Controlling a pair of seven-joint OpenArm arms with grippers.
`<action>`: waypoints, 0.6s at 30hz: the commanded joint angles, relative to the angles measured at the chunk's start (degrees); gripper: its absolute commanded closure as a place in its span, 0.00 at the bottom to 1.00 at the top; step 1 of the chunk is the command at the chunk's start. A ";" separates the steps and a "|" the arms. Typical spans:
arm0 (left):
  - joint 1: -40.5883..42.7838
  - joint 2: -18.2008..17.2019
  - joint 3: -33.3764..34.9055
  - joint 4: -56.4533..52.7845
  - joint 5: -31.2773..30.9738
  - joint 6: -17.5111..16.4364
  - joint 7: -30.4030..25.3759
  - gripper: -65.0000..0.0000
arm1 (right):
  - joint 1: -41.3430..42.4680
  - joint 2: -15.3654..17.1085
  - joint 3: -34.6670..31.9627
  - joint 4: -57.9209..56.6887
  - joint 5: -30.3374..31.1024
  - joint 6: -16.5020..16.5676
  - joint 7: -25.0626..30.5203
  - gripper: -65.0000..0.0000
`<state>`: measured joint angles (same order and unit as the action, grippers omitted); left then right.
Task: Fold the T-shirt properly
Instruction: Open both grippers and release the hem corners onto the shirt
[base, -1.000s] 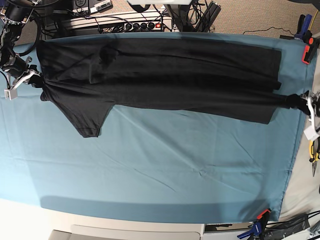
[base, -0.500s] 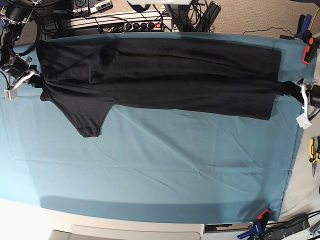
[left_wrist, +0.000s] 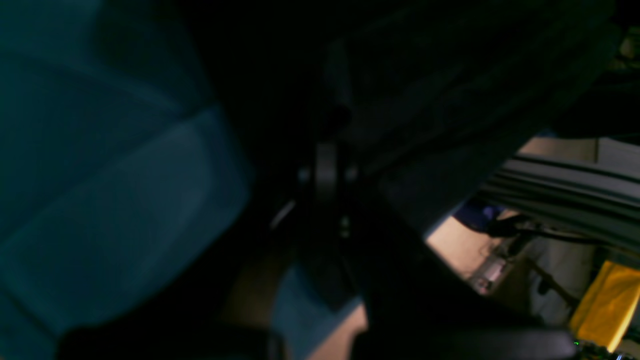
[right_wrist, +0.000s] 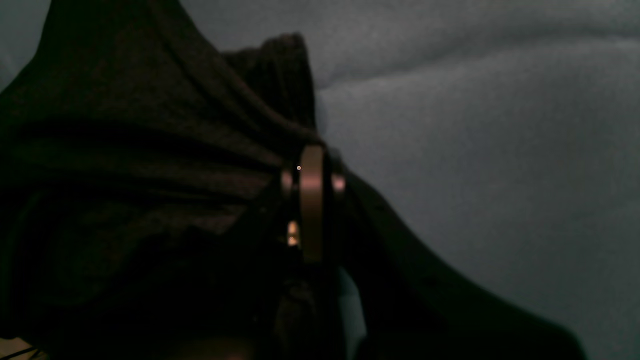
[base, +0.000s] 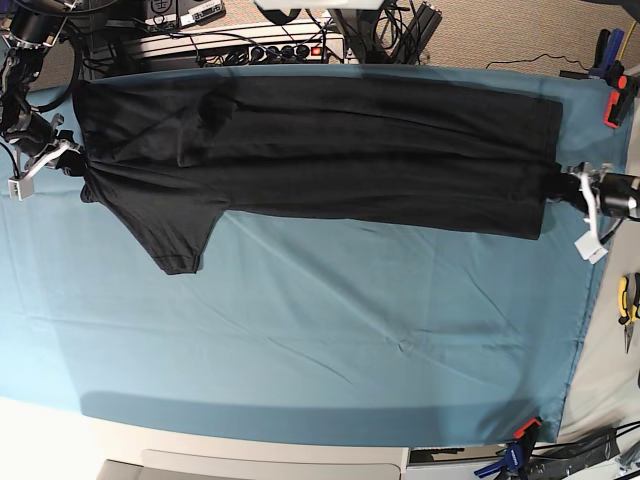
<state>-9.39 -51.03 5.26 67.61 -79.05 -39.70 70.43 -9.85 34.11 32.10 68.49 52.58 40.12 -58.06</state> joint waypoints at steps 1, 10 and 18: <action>-1.11 -1.01 -0.70 0.55 -0.26 -0.30 -1.01 1.00 | 0.37 1.79 0.63 0.85 0.48 -0.12 1.11 1.00; -2.56 0.50 -0.70 0.55 4.63 -0.30 -2.97 1.00 | 0.35 1.79 0.63 0.85 0.46 -0.12 1.36 1.00; -5.03 0.50 -0.72 0.55 11.02 1.36 -4.46 1.00 | 0.35 1.77 0.63 0.83 -0.15 -0.12 1.51 1.00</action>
<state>-13.30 -49.04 5.21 67.61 -67.33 -38.04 66.37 -9.87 34.11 32.10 68.49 52.34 40.10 -57.91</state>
